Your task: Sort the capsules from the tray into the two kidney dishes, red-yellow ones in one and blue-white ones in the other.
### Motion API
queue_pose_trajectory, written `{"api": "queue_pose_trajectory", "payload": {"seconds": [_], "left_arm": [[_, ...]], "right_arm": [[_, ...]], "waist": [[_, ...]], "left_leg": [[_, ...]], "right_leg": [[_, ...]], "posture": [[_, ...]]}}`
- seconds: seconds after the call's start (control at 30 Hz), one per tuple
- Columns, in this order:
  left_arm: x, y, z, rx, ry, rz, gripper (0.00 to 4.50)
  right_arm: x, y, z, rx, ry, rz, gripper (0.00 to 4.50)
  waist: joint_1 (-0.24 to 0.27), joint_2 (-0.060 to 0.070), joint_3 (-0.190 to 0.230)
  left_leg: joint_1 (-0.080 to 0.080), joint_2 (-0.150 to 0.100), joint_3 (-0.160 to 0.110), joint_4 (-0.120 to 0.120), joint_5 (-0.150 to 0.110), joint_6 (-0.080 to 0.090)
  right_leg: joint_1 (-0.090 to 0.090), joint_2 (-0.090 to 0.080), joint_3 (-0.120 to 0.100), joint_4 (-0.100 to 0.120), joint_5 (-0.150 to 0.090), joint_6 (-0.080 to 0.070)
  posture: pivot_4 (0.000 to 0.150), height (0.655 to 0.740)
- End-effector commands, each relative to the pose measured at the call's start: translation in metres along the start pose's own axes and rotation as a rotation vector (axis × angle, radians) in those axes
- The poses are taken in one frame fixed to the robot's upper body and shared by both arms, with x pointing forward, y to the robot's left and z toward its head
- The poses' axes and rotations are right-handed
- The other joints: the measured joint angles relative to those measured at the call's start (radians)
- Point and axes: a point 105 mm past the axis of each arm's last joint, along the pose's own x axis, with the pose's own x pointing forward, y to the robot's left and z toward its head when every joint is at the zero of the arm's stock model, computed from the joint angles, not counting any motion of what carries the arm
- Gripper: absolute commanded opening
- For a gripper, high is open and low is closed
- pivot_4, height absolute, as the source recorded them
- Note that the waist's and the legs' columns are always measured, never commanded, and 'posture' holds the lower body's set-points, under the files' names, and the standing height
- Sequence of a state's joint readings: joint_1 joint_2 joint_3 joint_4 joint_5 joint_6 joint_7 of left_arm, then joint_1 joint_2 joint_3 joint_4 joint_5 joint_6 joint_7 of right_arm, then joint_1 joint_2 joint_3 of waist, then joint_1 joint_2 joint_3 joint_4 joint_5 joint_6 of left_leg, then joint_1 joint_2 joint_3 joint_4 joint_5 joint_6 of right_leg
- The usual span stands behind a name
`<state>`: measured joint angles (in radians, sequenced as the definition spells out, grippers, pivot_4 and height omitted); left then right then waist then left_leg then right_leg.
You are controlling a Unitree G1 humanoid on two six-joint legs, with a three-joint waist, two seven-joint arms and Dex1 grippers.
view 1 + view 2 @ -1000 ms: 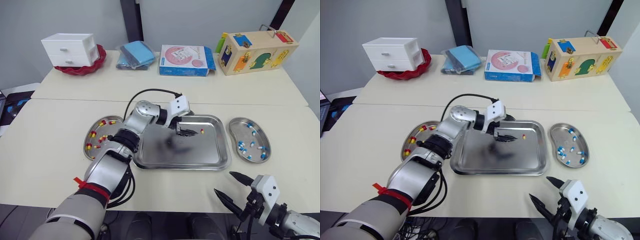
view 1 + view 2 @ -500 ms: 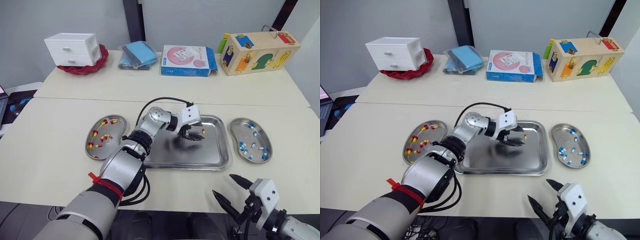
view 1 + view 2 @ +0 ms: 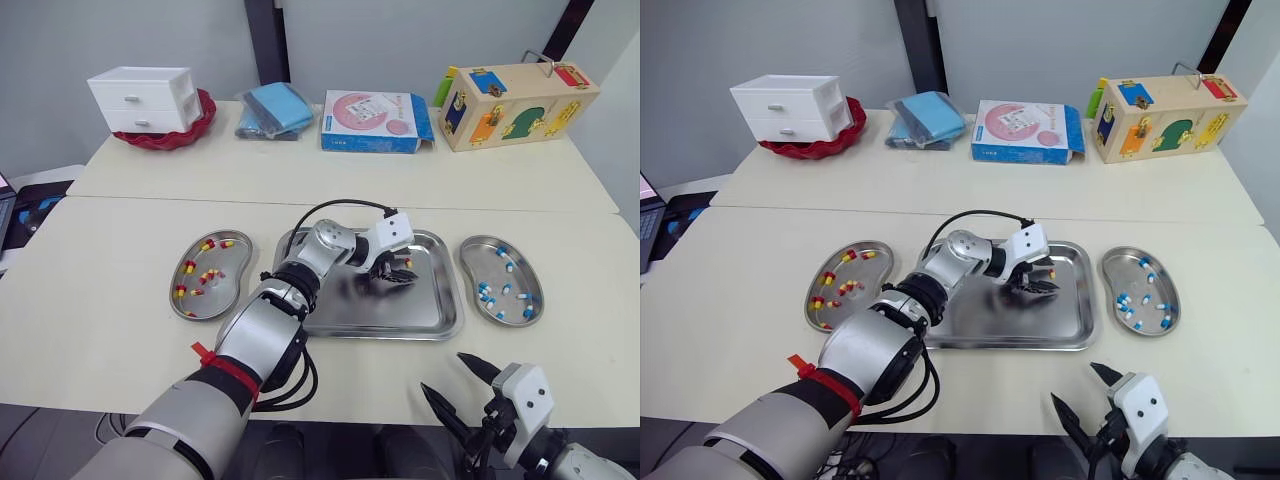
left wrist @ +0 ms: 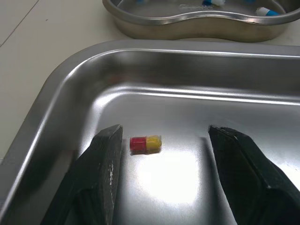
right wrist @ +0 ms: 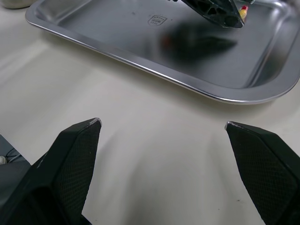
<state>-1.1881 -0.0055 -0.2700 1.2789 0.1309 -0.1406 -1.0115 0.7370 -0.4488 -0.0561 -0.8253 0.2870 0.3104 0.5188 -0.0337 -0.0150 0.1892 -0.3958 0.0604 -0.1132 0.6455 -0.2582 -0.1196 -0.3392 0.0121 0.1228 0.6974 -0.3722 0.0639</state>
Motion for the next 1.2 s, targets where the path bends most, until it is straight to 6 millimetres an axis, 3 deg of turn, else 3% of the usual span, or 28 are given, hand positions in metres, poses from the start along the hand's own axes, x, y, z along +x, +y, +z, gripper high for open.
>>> {"api": "queue_pose_trajectory", "payload": {"seconds": [0.03, 0.4, 0.5, 0.67, 0.97, 1.2], "left_arm": [[0.001, 0.001, 0.007, 0.016, 0.004, -0.001, 2.97], [0.001, 0.001, -0.001, 0.023, 0.035, 0.009, 2.97], [0.001, 0.001, -0.002, 0.020, 0.039, 0.011, 2.44], [0.002, 0.002, -0.004, 0.023, 0.049, 0.025, 0.88], [0.002, 0.003, -0.006, 0.027, 0.052, 0.036, 0.88], [-0.004, 0.007, 0.004, 0.056, -0.010, 0.041, 0.88]], "right_arm": [[-0.002, 0.003, 0.013, -0.034, -0.047, -0.007, 4.50], [-0.002, 0.003, 0.013, -0.036, -0.049, -0.012, 4.50], [-0.001, 0.003, 0.013, -0.037, -0.050, -0.013, 4.50], [-0.002, 0.003, 0.012, -0.036, -0.048, -0.012, 4.50], [-0.002, 0.003, 0.012, -0.038, -0.046, -0.010, 4.50], [-0.001, 0.003, 0.012, -0.038, -0.045, -0.009, 4.50]], "waist": [[0.000, 0.000, 0.000], [0.001, 0.000, 0.000], [0.001, 0.000, 0.000], [0.001, 0.000, 0.000], [0.001, 0.000, 0.000], [0.001, 0.000, 0.000]], "left_leg": [[0.000, 0.000, 0.000, 0.000, 0.000, 0.000], [0.000, 0.000, 0.000, 0.000, 0.000, 0.000], [0.001, 0.000, 0.000, 0.000, 0.000, 0.000], [0.001, 0.000, 0.000, 0.000, 0.000, 0.000], [0.002, 0.000, 0.000, 0.000, 0.000, 0.000], [0.002, 0.000, 0.000, 0.000, 0.000, 0.000]], "right_leg": [[0.000, 0.000, 0.000, 0.000, 0.000, 0.000], [0.000, 0.000, 0.000, 0.000, 0.000, 0.000], [0.001, 0.000, 0.000, 0.000, 0.000, 0.000], [0.001, 0.000, 0.000, 0.000, 0.000, 0.000], [0.002, 0.000, 0.000, 0.000, 0.000, 0.000], [0.002, 0.000, 0.000, 0.000, 0.000, 0.000]], "posture": [[0.150, 0.7400], [0.150, 0.7400], [0.150, 0.7400], [0.150, 0.7400], [0.150, 0.7400], [0.150, 0.7400]]}}
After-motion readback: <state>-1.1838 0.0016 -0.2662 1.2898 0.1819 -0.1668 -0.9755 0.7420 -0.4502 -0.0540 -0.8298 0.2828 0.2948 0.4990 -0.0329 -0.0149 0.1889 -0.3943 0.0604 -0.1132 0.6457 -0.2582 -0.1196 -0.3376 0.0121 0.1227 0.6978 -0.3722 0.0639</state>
